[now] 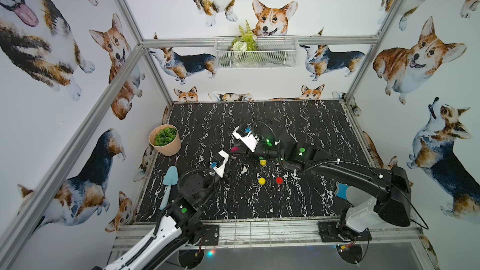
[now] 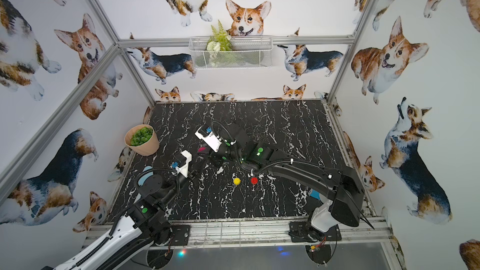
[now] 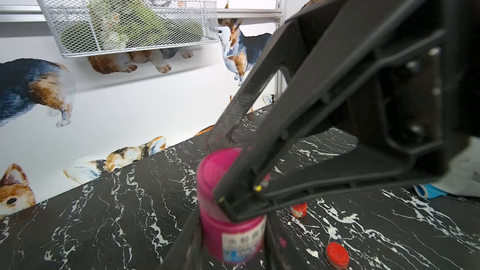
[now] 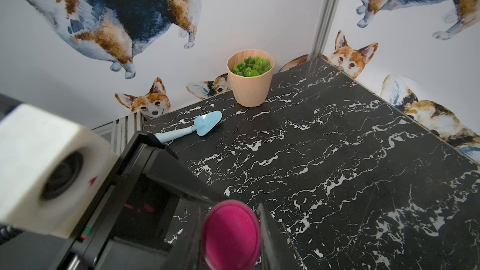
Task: Close the paint jar lid
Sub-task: Screw the lid onto the paint jar.
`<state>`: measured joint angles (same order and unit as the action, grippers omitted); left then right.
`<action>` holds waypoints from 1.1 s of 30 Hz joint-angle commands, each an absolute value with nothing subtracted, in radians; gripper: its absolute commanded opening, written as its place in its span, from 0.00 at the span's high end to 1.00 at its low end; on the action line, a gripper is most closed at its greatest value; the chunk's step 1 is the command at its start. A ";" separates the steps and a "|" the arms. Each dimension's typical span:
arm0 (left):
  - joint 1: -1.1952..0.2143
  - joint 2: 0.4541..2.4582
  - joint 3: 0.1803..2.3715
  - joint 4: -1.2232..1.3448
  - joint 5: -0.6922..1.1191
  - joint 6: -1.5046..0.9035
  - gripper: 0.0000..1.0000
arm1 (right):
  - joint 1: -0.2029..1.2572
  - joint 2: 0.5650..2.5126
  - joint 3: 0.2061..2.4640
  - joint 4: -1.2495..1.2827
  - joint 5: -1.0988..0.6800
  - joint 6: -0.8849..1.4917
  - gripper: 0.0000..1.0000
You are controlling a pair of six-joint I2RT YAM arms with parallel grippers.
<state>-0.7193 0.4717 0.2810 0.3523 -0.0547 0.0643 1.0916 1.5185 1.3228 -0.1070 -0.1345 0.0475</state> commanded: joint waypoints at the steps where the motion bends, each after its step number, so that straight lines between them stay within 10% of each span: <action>1: -0.717 0.489 0.308 0.598 -0.105 0.057 0.65 | 1.111 1.537 1.310 -0.134 -0.008 0.104 0.71; 25: -0.719 0.636 0.389 0.747 -0.291 0.098 0.66 | 1.191 1.608 1.258 0.006 0.320 0.370 0.70; 33: -0.719 0.627 0.368 0.661 -0.270 0.083 0.66 | 1.190 1.549 1.211 0.034 0.316 0.330 0.42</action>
